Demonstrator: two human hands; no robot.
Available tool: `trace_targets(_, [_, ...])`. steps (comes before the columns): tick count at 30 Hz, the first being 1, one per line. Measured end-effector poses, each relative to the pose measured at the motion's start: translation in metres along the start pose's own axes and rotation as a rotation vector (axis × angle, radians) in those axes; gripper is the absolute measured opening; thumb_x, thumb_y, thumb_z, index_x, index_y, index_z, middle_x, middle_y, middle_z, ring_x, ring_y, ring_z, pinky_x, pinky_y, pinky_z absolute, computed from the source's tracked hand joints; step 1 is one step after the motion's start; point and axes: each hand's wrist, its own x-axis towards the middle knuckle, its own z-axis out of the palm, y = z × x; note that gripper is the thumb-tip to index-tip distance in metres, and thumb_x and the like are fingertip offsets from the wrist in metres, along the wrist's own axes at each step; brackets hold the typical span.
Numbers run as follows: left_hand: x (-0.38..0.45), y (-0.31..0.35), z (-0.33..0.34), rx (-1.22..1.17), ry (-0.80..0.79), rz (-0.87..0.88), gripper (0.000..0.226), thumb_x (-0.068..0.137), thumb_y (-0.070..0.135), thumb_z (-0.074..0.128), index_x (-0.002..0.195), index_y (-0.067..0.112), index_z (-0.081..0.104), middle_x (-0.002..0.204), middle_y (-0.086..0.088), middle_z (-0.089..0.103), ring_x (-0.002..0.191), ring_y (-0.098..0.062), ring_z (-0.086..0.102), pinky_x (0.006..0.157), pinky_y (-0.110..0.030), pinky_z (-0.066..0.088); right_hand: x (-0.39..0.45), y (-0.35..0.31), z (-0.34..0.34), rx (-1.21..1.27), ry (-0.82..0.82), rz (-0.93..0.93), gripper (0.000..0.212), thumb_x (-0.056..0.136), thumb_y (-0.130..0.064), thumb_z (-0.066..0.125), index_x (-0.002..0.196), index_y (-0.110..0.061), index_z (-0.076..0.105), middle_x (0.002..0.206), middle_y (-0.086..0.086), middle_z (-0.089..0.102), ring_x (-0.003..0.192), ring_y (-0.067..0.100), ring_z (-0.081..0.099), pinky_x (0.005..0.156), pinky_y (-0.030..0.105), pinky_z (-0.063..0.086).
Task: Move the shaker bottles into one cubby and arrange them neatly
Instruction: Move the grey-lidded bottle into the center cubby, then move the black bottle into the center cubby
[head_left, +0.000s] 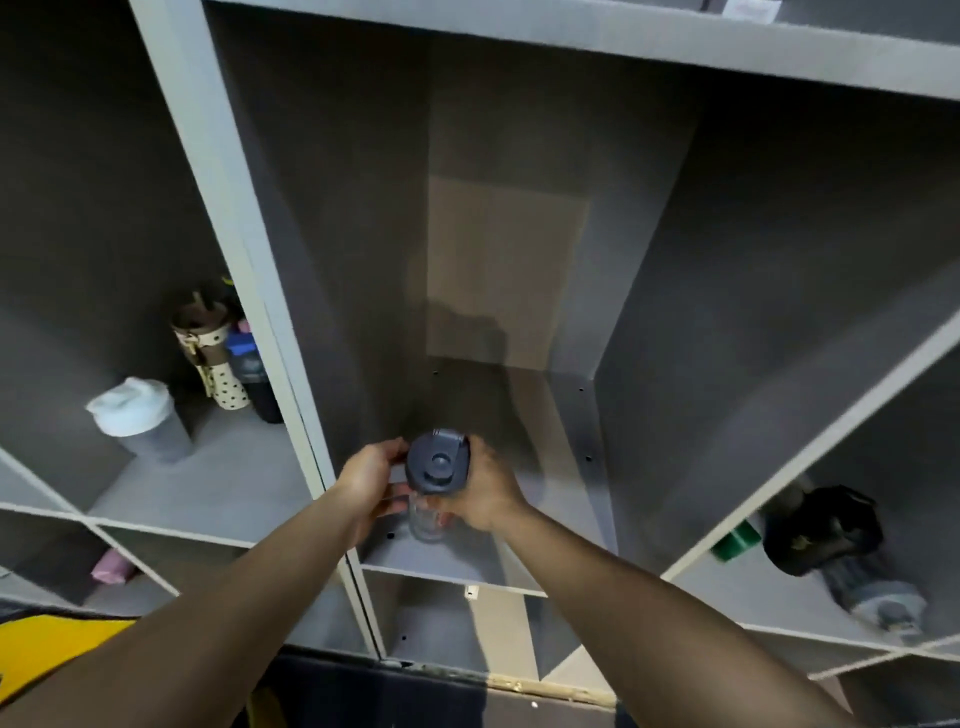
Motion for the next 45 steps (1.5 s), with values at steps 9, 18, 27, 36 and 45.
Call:
trace_targets(9, [0.042, -0.015, 0.009, -0.027, 0.109, -0.056, 0.021, 0.098, 0.028, 0.046, 0.096, 0.017, 0.063, 0.088, -0.004, 0.065, 0.076, -0.022, 0.058, 0.094, -0.04, 0.048, 0.038, 0.028, 0.018, 0.008, -0.057, -0.064, 0.084, 0.058, -0.023, 0.094, 0.133, -0.022, 0.054, 0.13, -0.001, 0.063, 0.116, 0.016, 0.06, 0.094, 0.026, 0.048])
trace_targets(18, [0.039, -0.014, 0.004, 0.089, 0.06, -0.024, 0.024, 0.1, 0.031, 0.044, 0.088, 0.02, 0.062, 0.085, -0.008, 0.064, 0.078, -0.022, 0.057, 0.072, -0.031, 0.046, 0.033, 0.03, 0.026, -0.005, -0.005, -0.08, 0.085, 0.058, -0.023, 0.094, 0.133, -0.021, 0.054, 0.129, 0.002, 0.064, 0.116, 0.021, 0.061, 0.097, 0.027, 0.048])
trace_targets(27, [0.005, -0.003, 0.009, 0.662, 0.16, 0.394, 0.045, 0.09, 0.019, 0.056, 0.134, 0.015, 0.05, 0.137, -0.011, 0.054, 0.125, -0.03, 0.052, 0.105, -0.03, 0.036, -0.003, 0.014, -0.016, -0.19, -0.088, 0.012, 0.112, 0.076, -0.043, 0.082, 0.159, -0.017, 0.012, 0.16, 0.008, 0.029, 0.137, 0.029, 0.048, 0.11, 0.034, 0.041])
trace_targets(36, [-0.083, 0.019, 0.102, 1.071, -0.35, 0.941, 0.014, 0.084, 0.024, 0.058, 0.092, 0.026, 0.069, 0.085, 0.008, 0.073, 0.079, -0.013, 0.068, 0.079, -0.034, 0.055, -0.15, 0.013, -0.129, -0.316, 0.078, -0.055, 0.036, 0.089, -0.037, 0.069, 0.122, -0.022, 0.064, 0.102, -0.003, 0.075, 0.092, 0.018, 0.069, 0.087, 0.027, 0.05])
trace_targets(45, [-0.152, -0.007, 0.223, 1.41, -0.616, 1.3, 0.029, 0.088, 0.041, 0.053, 0.071, 0.018, 0.059, 0.058, 0.003, 0.058, 0.063, -0.022, 0.059, 0.059, -0.036, 0.051, -0.253, 0.083, -0.234, -0.51, 0.316, 0.084, 0.016, 0.091, -0.032, 0.062, 0.089, -0.019, 0.072, 0.076, 0.0, 0.069, 0.081, 0.025, 0.066, 0.071, 0.026, 0.042])
